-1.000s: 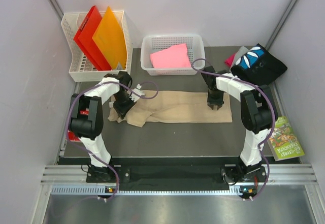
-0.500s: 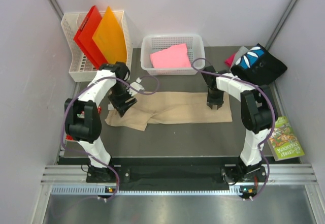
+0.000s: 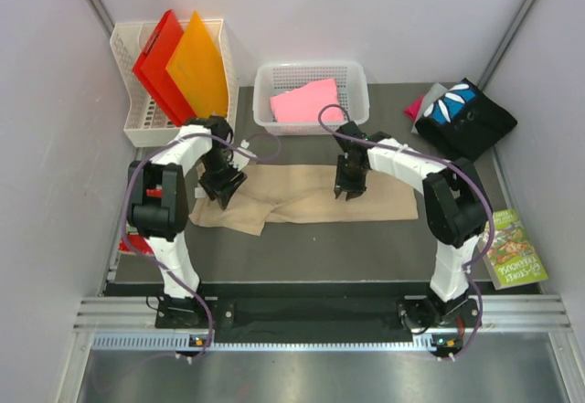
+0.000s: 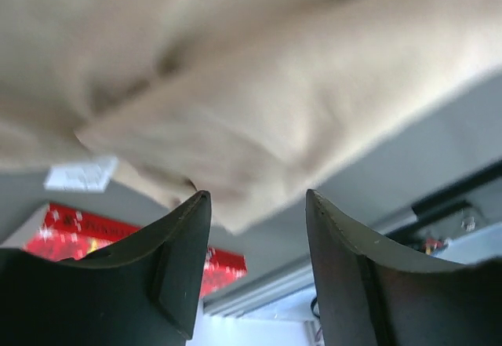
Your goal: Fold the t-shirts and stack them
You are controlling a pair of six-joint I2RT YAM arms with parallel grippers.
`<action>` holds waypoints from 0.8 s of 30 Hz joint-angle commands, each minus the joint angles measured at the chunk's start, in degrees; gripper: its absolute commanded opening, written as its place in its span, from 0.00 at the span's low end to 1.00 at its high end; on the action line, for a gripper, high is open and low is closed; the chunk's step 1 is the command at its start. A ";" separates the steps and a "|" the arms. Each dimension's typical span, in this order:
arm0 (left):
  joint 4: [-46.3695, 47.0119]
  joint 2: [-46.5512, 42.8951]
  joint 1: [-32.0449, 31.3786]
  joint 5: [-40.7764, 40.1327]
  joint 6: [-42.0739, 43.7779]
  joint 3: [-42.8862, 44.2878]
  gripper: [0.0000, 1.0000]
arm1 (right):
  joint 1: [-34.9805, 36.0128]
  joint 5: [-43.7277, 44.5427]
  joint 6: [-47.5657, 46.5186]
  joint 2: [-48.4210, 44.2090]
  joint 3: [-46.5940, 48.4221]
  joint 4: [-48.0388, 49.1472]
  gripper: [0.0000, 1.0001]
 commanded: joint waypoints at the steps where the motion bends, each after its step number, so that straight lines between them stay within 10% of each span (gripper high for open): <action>1: 5.57 3.96 0.76 2.55 -3.97 3.35 0.56 | 0.92 -2.02 3.16 1.55 5.25 1.97 0.34; 13: 12.17 6.52 1.11 -1.93 -4.42 -3.23 0.57 | -1.11 4.75 -0.10 8.61 7.37 -2.61 0.30; 24: -2.66 -10.33 1.11 3.87 3.67 -20.63 0.56 | -1.37 10.11 -0.71 -3.07 -9.76 -4.37 0.28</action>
